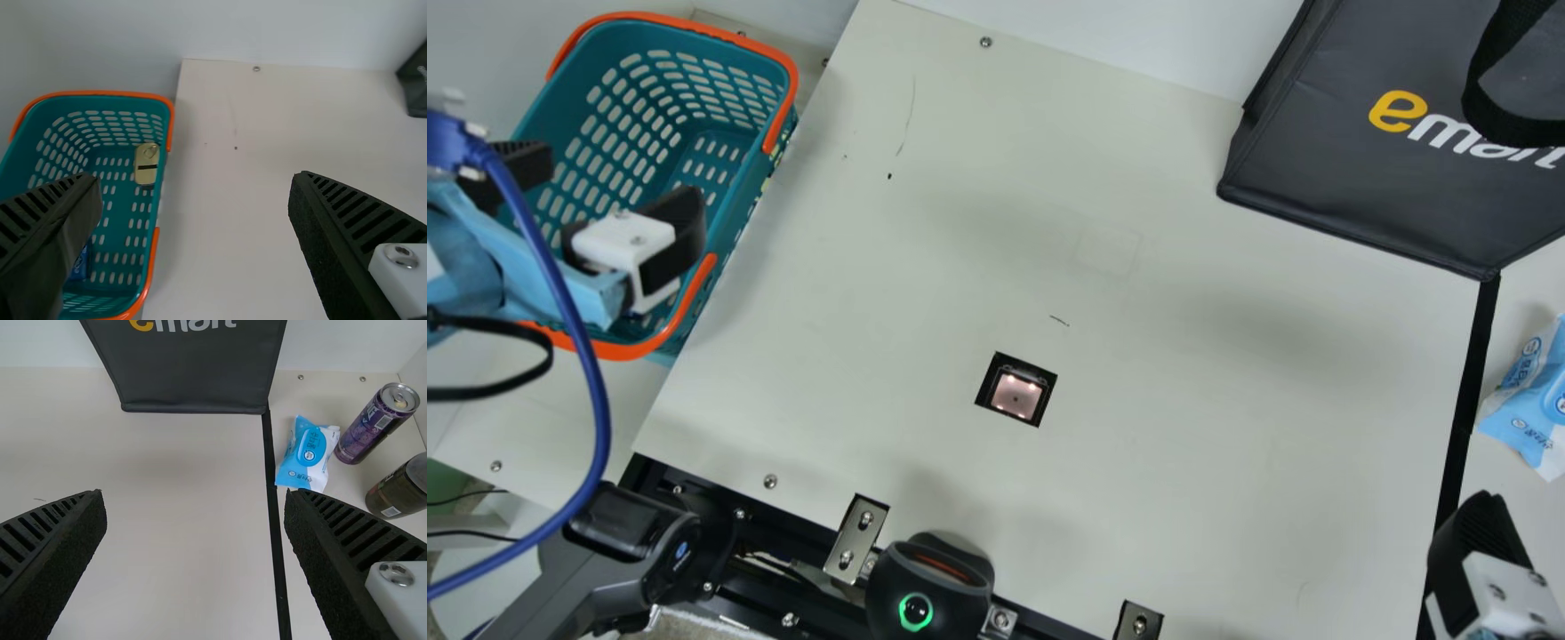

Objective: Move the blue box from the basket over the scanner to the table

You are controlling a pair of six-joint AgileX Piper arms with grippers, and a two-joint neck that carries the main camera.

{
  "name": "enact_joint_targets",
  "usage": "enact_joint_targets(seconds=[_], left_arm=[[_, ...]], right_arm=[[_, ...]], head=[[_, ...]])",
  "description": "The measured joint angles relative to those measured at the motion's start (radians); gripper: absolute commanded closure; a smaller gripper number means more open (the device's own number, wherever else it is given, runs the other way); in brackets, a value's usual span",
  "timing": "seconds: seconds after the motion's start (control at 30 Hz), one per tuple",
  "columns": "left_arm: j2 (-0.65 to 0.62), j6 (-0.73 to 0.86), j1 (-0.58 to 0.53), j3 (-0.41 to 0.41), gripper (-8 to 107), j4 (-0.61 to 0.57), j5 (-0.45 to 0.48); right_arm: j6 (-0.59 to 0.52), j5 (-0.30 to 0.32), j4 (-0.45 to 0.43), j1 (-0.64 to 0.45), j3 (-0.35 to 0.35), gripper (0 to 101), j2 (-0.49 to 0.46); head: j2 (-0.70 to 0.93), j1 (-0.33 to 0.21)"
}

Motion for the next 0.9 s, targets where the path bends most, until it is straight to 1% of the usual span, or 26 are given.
enact_joint_targets(seconds=[0.17, 0.33, 0.43, 0.6, 0.77, 0.9], left_arm=[[0.038, -0.065, 0.088, 0.016, 9, 0.055, -0.023], [0.08, -0.134, 0.213, 0.045, 9, 0.097, -0.051], [0.104, -0.147, 0.287, 0.064, 9, 0.105, -0.071], [0.152, -0.095, 0.404, 0.095, 9, 0.076, -0.101], [0.217, 0.014, 0.515, 0.11, 9, 0.027, -0.142], [0.281, 0.11, 0.579, 0.112, 9, -0.022, -0.172]], right_arm=[[0.0, 0.0, 0.0, 0.0, 0.0, 6, 0.0], [0.0, 0.0, 0.0, 0.0, 0.0, 6, 0.0], [0.0, 0.0, 0.0, 0.0, 0.0, 6, 0.0], [0.0, 0.0, 0.0, 0.0, 0.0, 6, 0.0], [0.0, 0.0, 0.0, 0.0, 0.0, 6, 0.0], [0.0, 0.0, 0.0, 0.0, 0.0, 6, 0.0]], head=[[-0.002, 0.0], [-0.002, 0.0], [0.0, 0.0], [-0.002, 0.0], [0.0, 0.0], [0.0, 0.0]])
